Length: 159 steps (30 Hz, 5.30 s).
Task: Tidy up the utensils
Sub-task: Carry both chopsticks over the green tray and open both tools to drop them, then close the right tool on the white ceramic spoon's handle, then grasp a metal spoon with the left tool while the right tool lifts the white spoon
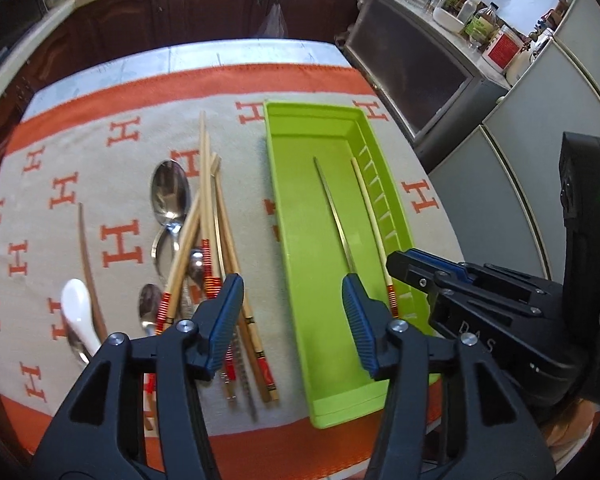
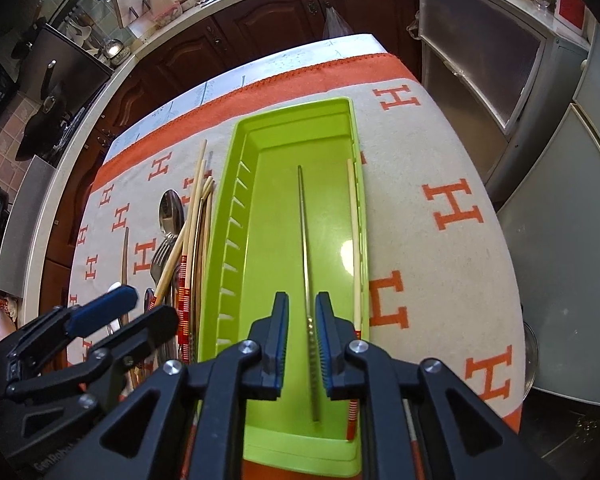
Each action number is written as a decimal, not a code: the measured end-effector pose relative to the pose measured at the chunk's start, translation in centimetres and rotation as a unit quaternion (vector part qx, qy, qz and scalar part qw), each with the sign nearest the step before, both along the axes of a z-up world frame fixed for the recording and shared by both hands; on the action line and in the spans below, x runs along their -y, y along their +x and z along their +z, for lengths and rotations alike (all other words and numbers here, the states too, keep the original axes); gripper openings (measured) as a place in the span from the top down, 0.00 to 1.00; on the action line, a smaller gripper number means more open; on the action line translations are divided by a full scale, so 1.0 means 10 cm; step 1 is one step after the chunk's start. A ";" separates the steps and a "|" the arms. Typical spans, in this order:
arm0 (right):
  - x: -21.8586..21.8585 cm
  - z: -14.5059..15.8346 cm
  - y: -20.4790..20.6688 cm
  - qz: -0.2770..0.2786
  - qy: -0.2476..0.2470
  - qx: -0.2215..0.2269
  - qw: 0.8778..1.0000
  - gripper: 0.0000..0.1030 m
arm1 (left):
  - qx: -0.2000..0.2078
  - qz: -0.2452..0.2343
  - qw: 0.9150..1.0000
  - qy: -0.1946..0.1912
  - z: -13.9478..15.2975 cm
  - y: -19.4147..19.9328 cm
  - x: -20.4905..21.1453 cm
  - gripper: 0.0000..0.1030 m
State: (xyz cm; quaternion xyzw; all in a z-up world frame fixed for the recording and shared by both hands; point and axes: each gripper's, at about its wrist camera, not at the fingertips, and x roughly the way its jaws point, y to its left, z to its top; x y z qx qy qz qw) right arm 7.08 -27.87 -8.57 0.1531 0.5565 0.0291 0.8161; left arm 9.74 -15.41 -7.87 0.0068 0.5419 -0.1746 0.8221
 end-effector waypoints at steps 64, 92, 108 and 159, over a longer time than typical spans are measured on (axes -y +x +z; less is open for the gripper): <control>-1.49 0.37 -0.26 0.098 -0.033 0.056 0.993 0.72 | 0.065 0.121 0.990 0.013 0.21 -0.60 -1.96 0.52; -2.46 -0.39 0.21 0.228 0.012 -0.032 0.973 0.72 | -0.027 0.190 0.981 -0.031 -0.49 -0.42 -2.85 0.52; -2.59 -0.53 0.41 0.245 0.036 -0.021 0.969 0.72 | -0.042 0.186 0.981 -0.034 -0.64 -0.45 -2.86 0.52; -2.21 -0.19 0.21 0.227 0.064 0.081 0.968 0.91 | -0.058 0.149 0.985 -0.063 -0.82 -0.24 -2.54 0.52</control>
